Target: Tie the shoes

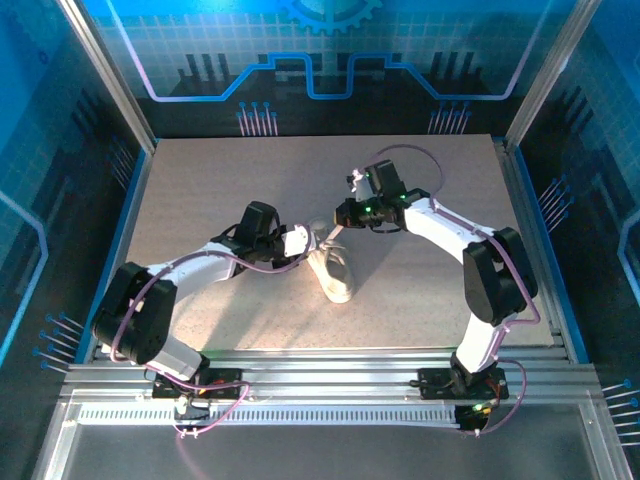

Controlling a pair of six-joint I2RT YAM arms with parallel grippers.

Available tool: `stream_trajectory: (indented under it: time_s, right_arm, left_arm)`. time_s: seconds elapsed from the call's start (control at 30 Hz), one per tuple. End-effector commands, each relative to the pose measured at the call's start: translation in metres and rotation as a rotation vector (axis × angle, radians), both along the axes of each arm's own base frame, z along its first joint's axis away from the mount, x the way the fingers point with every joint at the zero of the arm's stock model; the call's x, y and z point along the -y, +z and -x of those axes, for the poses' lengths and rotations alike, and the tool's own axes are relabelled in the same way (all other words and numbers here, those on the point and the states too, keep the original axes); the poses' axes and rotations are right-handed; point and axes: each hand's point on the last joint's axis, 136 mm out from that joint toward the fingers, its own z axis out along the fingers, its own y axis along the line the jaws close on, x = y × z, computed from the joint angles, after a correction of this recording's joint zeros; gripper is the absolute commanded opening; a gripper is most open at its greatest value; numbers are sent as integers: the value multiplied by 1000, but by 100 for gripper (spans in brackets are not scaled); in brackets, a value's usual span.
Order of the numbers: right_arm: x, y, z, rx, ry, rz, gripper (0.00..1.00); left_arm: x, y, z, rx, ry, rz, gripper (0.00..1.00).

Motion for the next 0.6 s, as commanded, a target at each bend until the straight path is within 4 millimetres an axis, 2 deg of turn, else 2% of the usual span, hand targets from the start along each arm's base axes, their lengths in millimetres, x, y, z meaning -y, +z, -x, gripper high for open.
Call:
stream_trajectory:
  time_s: [0.0,0.2,0.57]
  right_arm:
    - [6,-2,-8,35,-2,16,0]
    - [12,-21,-12,23,2,58,0]
    - [24,-36,-26,4,0,101,0]
  left_arm:
    - [-2,-9,17,-77,13,-3,0]
    - [-10,-26,26,-130,41,-42,0]
    - [-15,-31,31,-161,56,-64,0]
